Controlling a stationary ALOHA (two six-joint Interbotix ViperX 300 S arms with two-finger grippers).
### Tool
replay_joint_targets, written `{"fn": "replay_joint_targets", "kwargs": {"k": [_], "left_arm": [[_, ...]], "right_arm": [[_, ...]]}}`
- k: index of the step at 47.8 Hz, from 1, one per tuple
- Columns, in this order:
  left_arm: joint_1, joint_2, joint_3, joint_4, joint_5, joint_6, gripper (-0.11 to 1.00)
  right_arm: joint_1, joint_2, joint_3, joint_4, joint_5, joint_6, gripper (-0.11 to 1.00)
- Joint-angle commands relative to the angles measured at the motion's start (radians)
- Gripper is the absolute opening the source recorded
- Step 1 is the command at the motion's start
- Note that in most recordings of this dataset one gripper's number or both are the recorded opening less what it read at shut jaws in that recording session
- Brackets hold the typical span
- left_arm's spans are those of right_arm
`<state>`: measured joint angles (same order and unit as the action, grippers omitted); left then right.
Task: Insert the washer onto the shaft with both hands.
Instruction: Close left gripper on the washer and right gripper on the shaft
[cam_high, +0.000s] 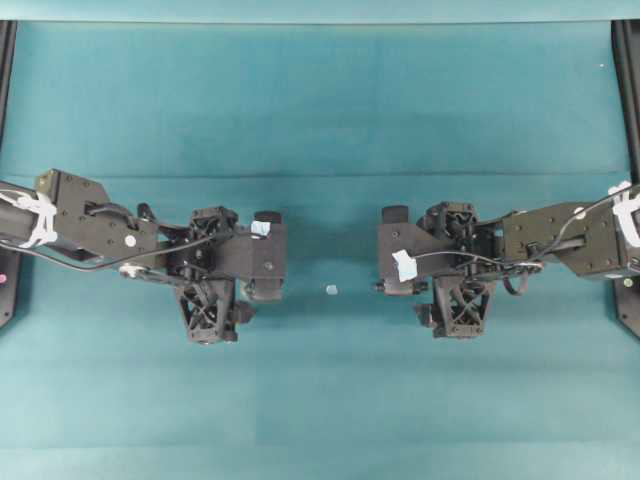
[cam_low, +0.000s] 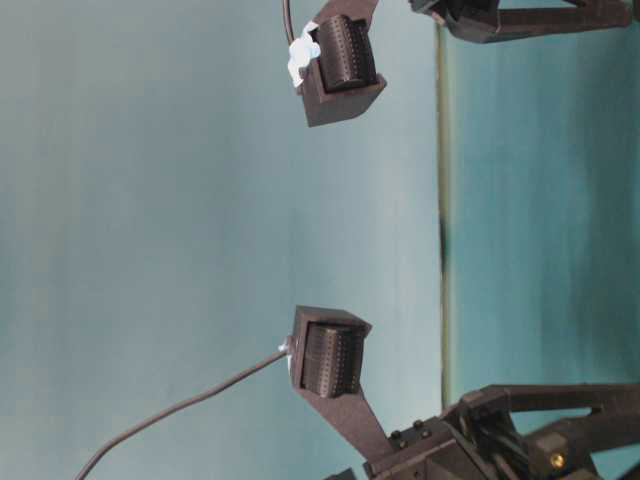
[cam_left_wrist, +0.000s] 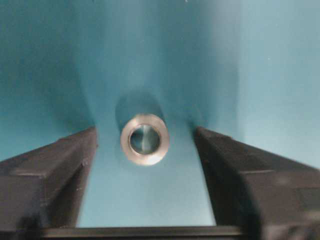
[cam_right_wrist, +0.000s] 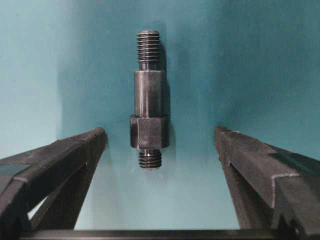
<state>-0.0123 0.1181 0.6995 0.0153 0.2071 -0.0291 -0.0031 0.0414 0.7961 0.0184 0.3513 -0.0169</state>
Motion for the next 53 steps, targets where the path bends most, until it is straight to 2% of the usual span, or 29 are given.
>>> {"fn": "replay_joint_targets", "kwargs": {"k": [1, 6, 9, 16, 20, 53], "left_arm": [[-0.002, -0.002, -0.017, 0.003, -0.006, -0.002, 0.68], [-0.002, -0.002, -0.02, 0.003, -0.006, -0.002, 0.5], [-0.003, -0.002, -0.018, 0.003, -0.006, 0.0, 0.37], [-0.009, -0.002, -0.015, 0.003, -0.005, 0.0, 0.35], [-0.011, -0.002, -0.014, 0.003, -0.006, 0.0, 0.35], [-0.012, -0.003, -0.015, 0.003, -0.011, 0.002, 0.35]], "right_arm": [[0.006, -0.002, -0.008, 0.002, -0.003, -0.006, 0.72], [0.005, 0.0, -0.008, 0.002, -0.003, -0.005, 0.56], [0.002, 0.0, -0.008, 0.002, -0.003, -0.006, 0.42], [-0.011, 0.0, -0.011, 0.002, -0.003, -0.006, 0.12], [-0.014, 0.0, -0.011, 0.002, -0.005, -0.009, 0.01], [-0.014, 0.0, -0.011, 0.002, -0.006, -0.005, 0.0]]}}
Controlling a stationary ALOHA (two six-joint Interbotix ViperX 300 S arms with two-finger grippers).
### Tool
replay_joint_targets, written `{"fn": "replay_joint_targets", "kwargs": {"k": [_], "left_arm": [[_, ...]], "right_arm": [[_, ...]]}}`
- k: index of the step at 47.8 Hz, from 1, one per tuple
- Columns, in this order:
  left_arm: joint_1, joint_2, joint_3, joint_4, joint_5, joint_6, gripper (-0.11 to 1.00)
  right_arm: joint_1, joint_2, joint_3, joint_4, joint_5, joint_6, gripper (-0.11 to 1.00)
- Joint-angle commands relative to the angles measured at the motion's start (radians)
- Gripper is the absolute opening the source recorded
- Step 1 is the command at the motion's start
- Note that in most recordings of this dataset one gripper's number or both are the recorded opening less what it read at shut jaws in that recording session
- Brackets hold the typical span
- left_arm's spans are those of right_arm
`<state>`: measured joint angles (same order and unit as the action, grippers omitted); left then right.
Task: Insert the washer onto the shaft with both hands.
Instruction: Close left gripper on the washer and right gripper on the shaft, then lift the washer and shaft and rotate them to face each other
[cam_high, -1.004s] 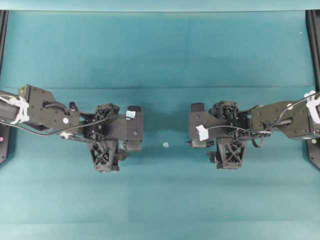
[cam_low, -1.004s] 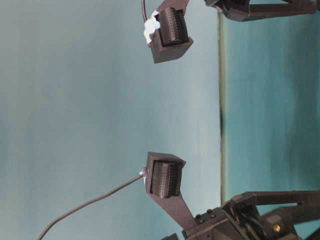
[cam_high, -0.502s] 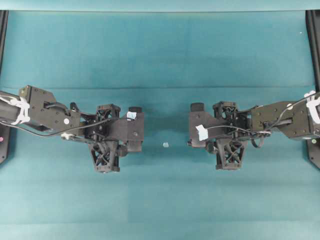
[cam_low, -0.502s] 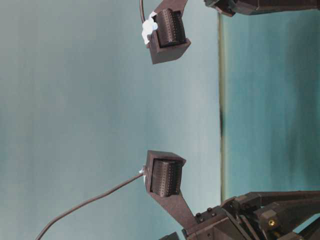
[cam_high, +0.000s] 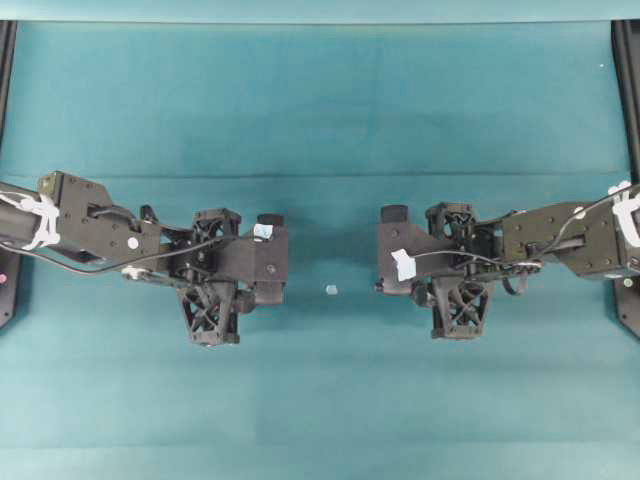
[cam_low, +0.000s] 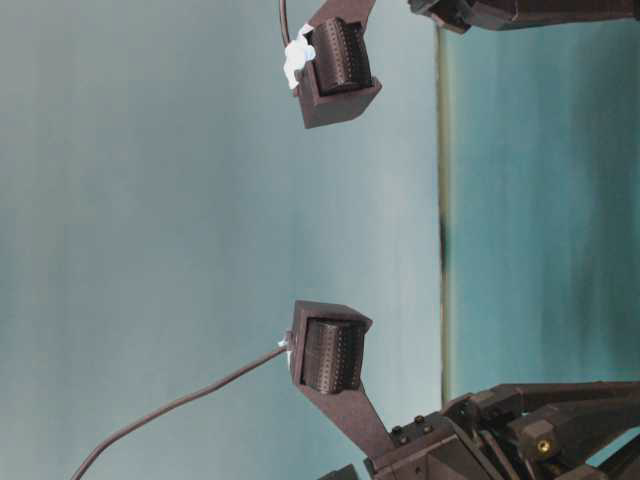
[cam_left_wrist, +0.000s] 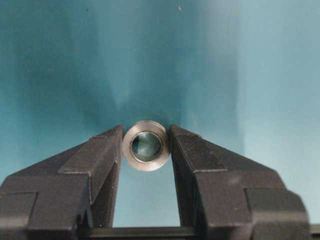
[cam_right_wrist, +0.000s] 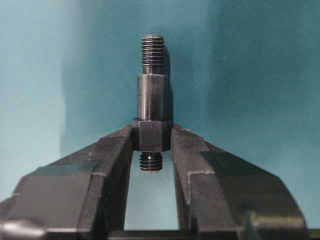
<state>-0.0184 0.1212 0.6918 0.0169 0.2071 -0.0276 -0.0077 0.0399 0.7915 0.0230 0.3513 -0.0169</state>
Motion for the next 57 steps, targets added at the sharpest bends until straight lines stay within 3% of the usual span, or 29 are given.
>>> {"fn": "replay_joint_targets", "kwargs": {"k": [1, 19, 41, 57], "left_arm": [[-0.005, -0.008, -0.009, 0.002, -0.012, 0.0, 0.35], [0.002, -0.055, -0.005, 0.002, -0.043, -0.002, 0.35], [0.021, -0.166, 0.052, 0.002, -0.184, -0.002, 0.35], [0.023, -0.192, 0.058, 0.002, -0.307, -0.012, 0.35]], "right_arm": [[-0.009, 0.002, -0.006, -0.003, -0.009, -0.005, 0.0], [-0.011, -0.049, -0.002, 0.006, -0.064, 0.009, 0.0], [-0.011, -0.163, 0.114, 0.008, -0.272, 0.166, 0.0], [-0.011, -0.209, 0.149, 0.008, -0.405, 0.172, 0.0]]}}
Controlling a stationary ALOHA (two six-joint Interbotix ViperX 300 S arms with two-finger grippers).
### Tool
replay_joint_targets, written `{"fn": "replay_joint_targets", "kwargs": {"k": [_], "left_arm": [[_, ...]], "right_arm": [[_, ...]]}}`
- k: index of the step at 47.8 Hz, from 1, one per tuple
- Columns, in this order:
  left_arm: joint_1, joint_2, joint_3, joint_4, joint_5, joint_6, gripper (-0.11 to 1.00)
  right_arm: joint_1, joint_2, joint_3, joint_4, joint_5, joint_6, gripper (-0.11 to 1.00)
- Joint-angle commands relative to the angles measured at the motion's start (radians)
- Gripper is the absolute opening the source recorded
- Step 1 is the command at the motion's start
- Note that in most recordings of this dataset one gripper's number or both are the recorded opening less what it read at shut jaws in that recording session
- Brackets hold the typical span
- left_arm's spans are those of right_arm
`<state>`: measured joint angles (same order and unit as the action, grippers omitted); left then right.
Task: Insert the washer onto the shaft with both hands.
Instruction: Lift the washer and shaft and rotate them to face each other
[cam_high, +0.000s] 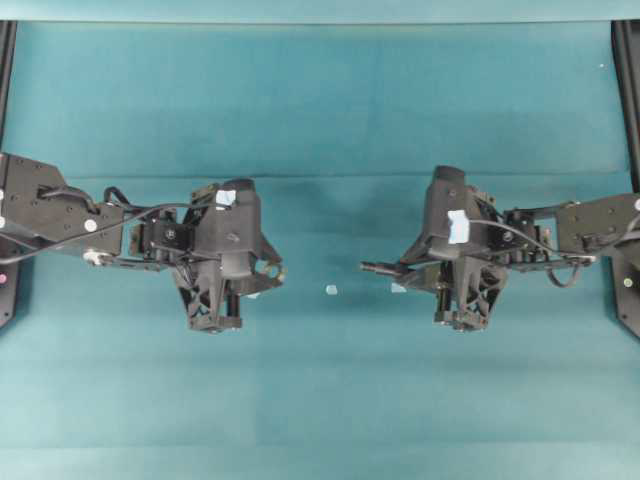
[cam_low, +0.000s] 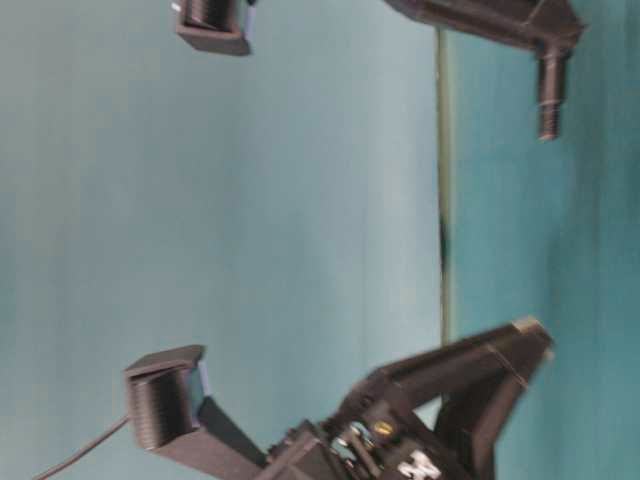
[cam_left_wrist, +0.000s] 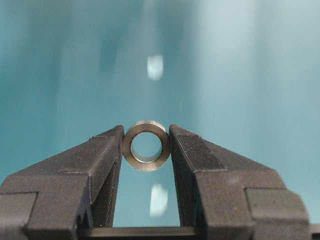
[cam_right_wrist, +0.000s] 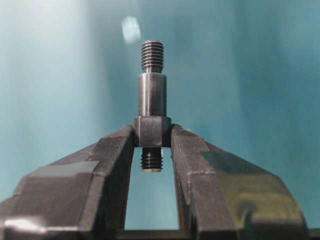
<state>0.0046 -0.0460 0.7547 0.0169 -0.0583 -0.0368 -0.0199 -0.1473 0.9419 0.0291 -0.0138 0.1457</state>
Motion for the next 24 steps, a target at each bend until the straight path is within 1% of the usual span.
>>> {"fn": "replay_joint_targets", "kwargs": {"k": [1, 14, 24], "left_arm": [[0.002, -0.026, -0.002, 0.002, -0.054, -0.006, 0.35], [0.018, -0.064, 0.051, 0.002, -0.199, -0.018, 0.35], [0.041, -0.094, 0.095, 0.002, -0.325, -0.064, 0.35]], "right_arm": [[0.002, -0.025, 0.002, 0.002, -0.055, 0.011, 0.0], [0.005, -0.049, 0.037, 0.002, -0.193, 0.011, 0.0], [0.015, -0.061, 0.063, 0.003, -0.295, 0.011, 0.0]]}}
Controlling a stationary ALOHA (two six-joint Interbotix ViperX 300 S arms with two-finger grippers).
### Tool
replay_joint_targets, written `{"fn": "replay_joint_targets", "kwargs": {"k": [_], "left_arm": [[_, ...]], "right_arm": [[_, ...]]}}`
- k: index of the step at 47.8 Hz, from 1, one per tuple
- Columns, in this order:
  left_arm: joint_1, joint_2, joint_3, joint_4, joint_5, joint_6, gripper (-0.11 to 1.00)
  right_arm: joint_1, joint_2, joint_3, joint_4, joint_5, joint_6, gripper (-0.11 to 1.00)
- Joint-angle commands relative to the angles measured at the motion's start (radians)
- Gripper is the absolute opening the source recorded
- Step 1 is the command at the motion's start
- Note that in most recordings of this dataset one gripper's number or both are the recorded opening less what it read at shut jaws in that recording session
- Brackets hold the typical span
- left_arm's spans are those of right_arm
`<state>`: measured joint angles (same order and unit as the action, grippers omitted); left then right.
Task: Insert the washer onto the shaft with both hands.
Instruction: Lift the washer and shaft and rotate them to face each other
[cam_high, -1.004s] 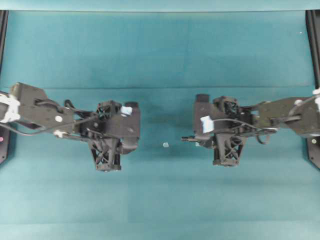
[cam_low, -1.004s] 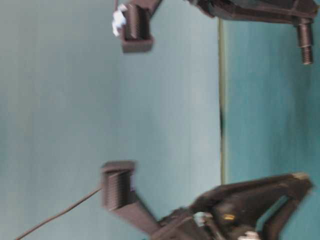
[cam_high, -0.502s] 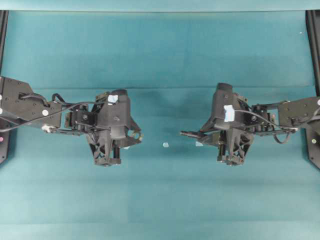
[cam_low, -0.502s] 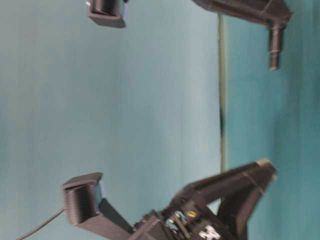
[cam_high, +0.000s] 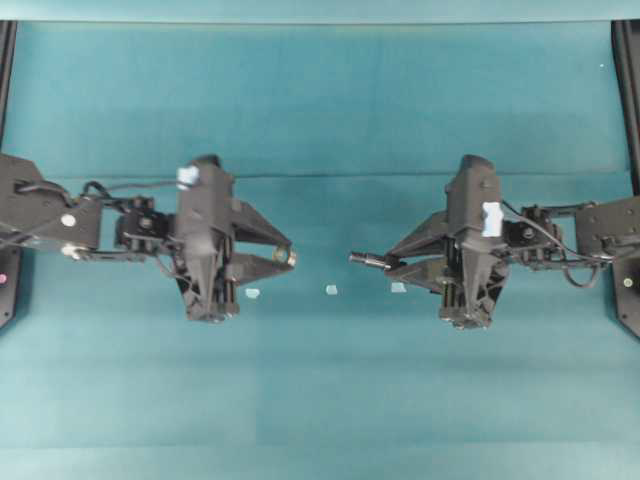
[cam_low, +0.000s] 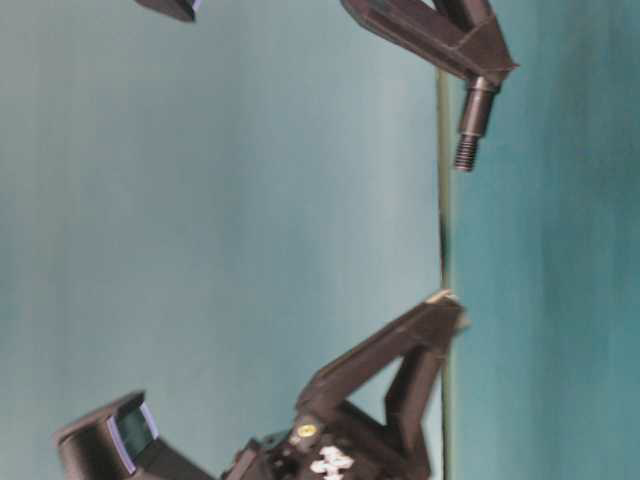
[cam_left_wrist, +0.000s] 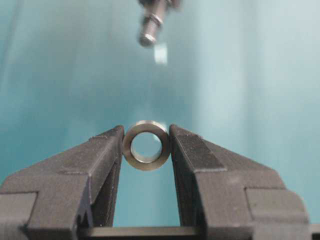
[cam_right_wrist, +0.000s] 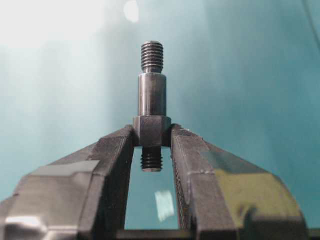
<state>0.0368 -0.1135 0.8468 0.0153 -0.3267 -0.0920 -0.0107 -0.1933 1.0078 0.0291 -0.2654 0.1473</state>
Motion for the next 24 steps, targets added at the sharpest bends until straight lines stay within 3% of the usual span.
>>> {"fn": "replay_joint_targets", "kwargs": {"k": [1, 8, 24], "left_arm": [[0.009, -0.029, 0.008, 0.002, -0.072, -0.015, 0.35], [0.014, -0.041, 0.028, 0.003, -0.141, -0.038, 0.35], [0.012, -0.035, 0.015, 0.003, -0.173, -0.044, 0.35]], "right_arm": [[0.006, -0.015, -0.003, 0.002, -0.052, 0.009, 0.0], [0.008, 0.0, 0.003, 0.003, -0.126, 0.009, 0.0], [0.017, 0.118, 0.003, 0.002, -0.341, 0.009, 0.0]]}}
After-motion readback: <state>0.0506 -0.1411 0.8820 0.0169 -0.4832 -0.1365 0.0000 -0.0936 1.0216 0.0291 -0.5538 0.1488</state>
